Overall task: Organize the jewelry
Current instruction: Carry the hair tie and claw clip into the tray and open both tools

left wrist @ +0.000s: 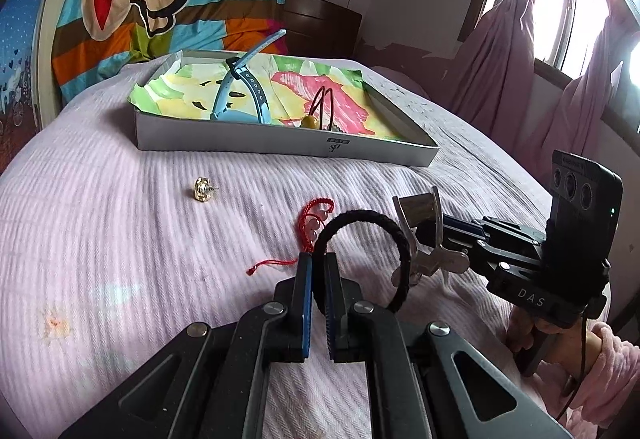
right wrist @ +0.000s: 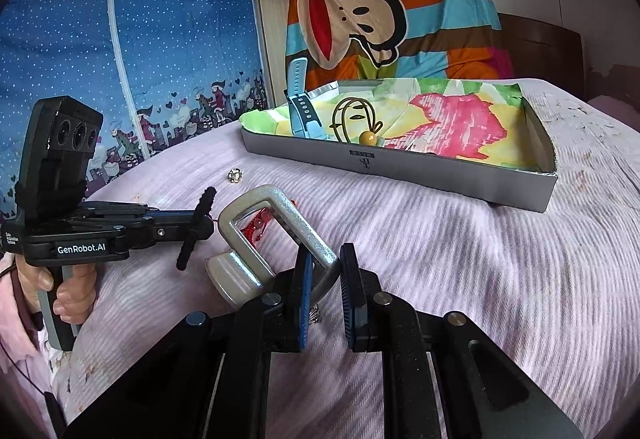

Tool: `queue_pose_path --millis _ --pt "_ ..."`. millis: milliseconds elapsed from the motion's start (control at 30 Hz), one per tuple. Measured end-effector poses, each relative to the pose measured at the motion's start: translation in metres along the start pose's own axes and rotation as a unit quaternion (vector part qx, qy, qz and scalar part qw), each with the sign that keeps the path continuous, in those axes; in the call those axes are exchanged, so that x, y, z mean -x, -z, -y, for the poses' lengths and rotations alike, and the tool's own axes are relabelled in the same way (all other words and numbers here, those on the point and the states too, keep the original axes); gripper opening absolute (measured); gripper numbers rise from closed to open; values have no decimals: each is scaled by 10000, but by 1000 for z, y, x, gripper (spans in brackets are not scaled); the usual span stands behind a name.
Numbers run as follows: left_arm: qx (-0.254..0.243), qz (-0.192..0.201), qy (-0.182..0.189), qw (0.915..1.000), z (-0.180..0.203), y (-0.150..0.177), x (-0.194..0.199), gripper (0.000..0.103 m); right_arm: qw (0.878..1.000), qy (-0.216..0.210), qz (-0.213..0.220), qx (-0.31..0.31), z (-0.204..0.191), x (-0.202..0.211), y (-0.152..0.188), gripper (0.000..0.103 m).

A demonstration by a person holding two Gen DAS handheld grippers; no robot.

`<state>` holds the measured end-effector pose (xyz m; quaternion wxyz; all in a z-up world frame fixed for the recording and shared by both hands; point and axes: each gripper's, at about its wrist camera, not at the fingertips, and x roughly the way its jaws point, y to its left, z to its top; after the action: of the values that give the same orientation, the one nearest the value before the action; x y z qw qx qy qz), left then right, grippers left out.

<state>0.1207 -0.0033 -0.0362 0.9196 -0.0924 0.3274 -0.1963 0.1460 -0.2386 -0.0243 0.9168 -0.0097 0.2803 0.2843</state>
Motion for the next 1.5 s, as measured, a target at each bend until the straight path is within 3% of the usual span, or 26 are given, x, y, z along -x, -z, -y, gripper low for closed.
queue_pose_path --millis 400,833,1133,1500 --pt "172 366 -314 9987 5 -35 1 5 9988 98 325 -343 13 3 -12 12" --pt "386 946 -991 9898 14 -80 -12 6 9890 764 875 -915 35 1 -49 12" --pt "417 845 -1497 9842 18 -108 -44 6 9781 1303 1048 -1242 54 -20 -76 12" --pt "455 471 -1502 9865 13 -114 -70 6 9754 1551 816 -1340 73 -46 -80 12"
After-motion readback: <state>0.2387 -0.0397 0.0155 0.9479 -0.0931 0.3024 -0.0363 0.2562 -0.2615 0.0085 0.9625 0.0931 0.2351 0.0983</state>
